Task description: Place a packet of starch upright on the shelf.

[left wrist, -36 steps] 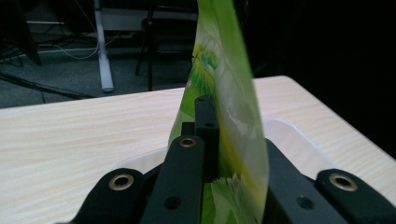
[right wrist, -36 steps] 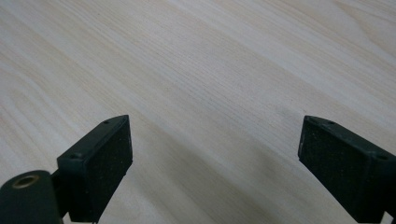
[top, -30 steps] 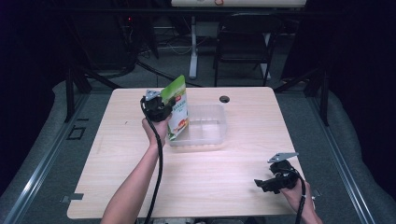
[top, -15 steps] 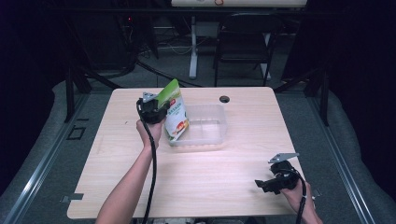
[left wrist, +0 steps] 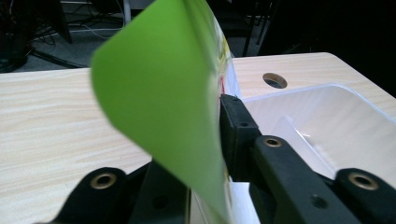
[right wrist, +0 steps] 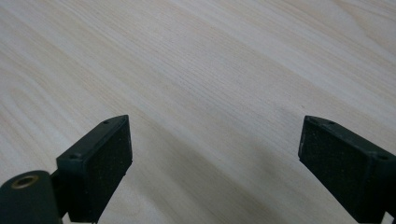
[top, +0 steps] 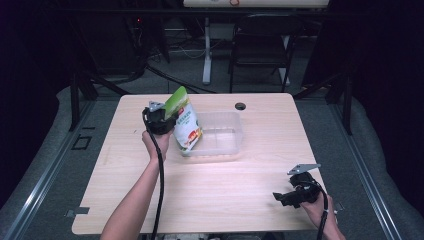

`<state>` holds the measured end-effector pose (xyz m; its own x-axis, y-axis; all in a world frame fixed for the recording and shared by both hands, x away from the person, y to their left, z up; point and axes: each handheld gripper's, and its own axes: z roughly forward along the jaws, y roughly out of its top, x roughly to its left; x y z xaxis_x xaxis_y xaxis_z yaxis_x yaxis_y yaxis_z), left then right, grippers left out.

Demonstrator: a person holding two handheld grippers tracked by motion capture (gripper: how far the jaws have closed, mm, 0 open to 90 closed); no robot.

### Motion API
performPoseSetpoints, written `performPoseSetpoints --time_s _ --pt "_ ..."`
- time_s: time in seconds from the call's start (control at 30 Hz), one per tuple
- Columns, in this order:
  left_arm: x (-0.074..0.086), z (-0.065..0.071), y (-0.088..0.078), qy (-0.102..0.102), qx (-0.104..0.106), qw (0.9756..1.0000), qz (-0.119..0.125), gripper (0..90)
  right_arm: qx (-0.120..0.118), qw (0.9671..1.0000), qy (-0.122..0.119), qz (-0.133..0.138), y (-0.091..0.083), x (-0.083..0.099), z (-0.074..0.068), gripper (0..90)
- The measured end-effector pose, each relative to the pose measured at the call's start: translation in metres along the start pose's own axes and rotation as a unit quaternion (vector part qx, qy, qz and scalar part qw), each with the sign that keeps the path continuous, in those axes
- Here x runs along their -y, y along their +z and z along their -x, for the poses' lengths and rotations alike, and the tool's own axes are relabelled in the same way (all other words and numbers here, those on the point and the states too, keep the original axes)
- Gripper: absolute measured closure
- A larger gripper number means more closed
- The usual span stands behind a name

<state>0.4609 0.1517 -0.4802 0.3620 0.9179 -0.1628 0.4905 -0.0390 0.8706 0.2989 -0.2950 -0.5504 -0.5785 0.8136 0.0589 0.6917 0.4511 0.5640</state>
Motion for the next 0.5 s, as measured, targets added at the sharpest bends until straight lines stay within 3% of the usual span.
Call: performPoseSetpoints --time_s 0.03,0.07,0.1,0.13,0.23,0.5 --pt "-0.001 0.0 0.001 0.004 0.0 1.0 -0.003 72.0 0.0 1.0 0.001 0.001 0.0 0.0 0.0 9.0" --pt "-0.001 -0.002 0.001 0.007 0.018 0.9998 -0.01 72.0 0.0 1.0 0.001 0.001 0.0 0.0 0.0 9.0" --pt "-0.002 -0.003 0.001 0.012 0.021 0.9996 -0.016 58.6 0.001 1.0 0.0 -0.001 0.0 0.0 0.0 9.0" --pt "-0.003 -0.003 0.0 0.016 0.021 0.9995 -0.018 58.6 0.001 1.0 0.0 -0.001 0.0 0.0 0.0 9.0" --pt "-0.006 -0.005 -0.009 0.022 0.023 0.9993 -0.016 37.1 0.0 1.0 -0.001 -0.001 0.001 0.0 0.0 8.9" --pt "-0.015 -0.007 -0.028 0.038 0.027 0.9987 -0.02 19.5 0.006 1.0 0.001 -0.001 0.001 0.0 0.0 8.9"
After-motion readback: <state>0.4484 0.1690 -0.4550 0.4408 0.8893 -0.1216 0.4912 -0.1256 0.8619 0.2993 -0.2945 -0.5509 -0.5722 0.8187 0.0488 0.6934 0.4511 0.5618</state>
